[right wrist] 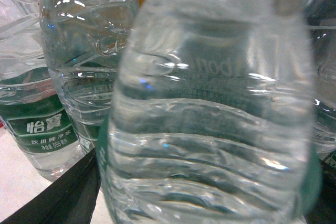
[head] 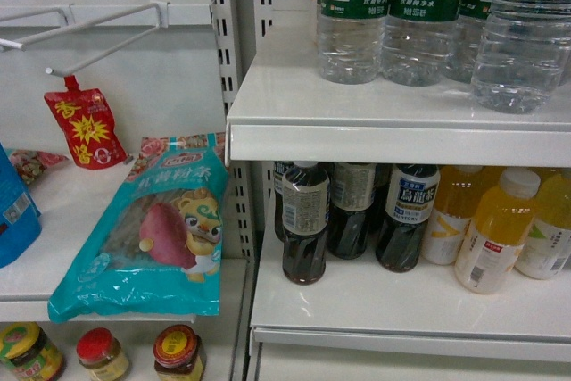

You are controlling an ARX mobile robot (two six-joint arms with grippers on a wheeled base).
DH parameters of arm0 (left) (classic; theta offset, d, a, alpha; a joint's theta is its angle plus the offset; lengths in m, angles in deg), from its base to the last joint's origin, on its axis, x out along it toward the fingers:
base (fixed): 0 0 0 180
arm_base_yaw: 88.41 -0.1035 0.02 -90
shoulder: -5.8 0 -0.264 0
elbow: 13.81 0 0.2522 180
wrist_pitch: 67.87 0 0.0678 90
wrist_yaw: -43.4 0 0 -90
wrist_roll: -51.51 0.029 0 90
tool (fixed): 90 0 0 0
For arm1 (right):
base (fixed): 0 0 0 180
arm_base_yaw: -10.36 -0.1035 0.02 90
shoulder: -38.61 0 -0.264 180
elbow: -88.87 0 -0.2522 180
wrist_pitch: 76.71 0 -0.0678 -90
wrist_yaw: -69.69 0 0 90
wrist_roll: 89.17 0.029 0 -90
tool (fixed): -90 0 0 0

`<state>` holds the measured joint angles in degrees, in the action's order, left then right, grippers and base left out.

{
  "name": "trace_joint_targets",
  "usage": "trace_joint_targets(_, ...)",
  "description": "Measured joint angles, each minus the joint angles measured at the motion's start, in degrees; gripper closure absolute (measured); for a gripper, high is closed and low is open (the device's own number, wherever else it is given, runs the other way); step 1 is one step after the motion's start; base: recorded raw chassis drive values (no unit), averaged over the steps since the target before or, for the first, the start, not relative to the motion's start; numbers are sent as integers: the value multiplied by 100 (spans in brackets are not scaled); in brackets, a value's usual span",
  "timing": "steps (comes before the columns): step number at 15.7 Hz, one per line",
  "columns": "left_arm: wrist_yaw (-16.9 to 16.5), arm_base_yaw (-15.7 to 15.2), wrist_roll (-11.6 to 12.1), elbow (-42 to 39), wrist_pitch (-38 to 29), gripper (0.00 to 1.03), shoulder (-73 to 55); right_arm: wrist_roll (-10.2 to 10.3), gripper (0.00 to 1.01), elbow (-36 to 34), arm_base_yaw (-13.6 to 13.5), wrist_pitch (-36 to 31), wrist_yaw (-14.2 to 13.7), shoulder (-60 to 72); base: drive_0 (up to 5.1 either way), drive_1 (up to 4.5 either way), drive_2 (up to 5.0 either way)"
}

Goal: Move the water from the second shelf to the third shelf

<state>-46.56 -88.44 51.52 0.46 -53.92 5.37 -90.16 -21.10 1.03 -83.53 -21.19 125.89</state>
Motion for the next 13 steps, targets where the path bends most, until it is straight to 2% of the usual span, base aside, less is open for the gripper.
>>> trace_joint_targets(1, 0, 0, -2, 0, 0, 5, 0, -17, 4, 0, 0, 37, 0, 0, 0, 0, 0)
trace_joint_targets(9, 2, 0, 0, 0, 0, 5, 0, -13, 3, -378, -2, 632, 92, -942, 0, 0, 0)
trace_joint_targets(13, 2, 0, -2, 0, 0, 5, 0, 118, 3, -1086, 46, 809, 400, -1980, 0, 0, 0)
